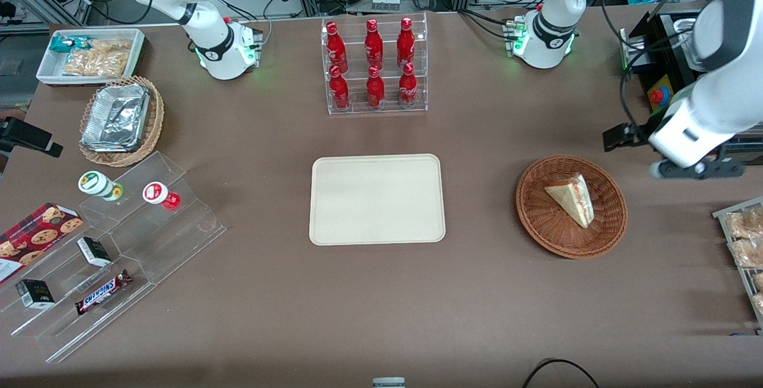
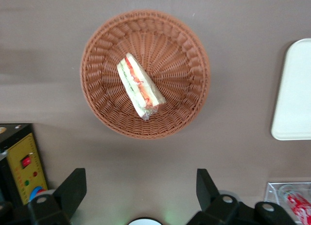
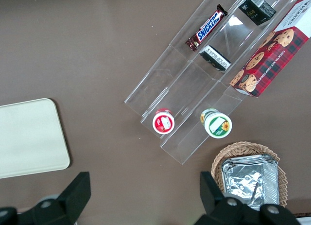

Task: Place sandwich from basket to tray
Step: 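Move the left gripper down over the wrapped sandwich in the wicker basket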

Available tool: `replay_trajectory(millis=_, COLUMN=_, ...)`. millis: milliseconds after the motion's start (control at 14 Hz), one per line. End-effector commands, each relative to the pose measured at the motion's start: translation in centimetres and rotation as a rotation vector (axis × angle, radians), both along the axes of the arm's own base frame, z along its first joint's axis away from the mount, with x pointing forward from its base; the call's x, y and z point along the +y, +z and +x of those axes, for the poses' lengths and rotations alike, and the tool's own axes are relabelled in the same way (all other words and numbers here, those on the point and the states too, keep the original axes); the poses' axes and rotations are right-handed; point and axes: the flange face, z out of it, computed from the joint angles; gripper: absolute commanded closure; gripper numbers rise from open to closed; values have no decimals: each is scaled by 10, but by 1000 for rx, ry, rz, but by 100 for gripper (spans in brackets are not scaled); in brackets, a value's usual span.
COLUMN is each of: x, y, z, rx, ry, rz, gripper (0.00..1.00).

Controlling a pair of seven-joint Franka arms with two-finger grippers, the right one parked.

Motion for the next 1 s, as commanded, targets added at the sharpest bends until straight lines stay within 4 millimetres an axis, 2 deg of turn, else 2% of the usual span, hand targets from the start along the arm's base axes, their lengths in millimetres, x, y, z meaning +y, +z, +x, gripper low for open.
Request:
replay_trajectory(millis=0, x=-2, y=-66, z=-7, rx=-6, ry=-19, rz=13, gripper=0)
replay_trajectory(millis=143, x=-2, y=-106, z=-10, rx=-49, ry=32, rz=17, gripper=0)
replay_trajectory(millis=286, x=-2, y=-140, z=-19, rx=-95, ry=154, rz=30, gripper=0)
replay_trajectory(millis=429, x=1, y=-161, z=-33, rx=-121, ry=233, rz=37, gripper=0)
replay_trajectory(millis=571, x=4, y=-173, z=-39, rx=-156, ry=336, rz=41, gripper=0)
replay_trajectory(millis=786, x=11, y=-183, z=-38, rx=-158, ry=507, rz=60, gripper=0)
replay_trajectory(millis=929, x=11, y=-197, z=-37, rx=-144, ry=635, rz=80, gripper=0)
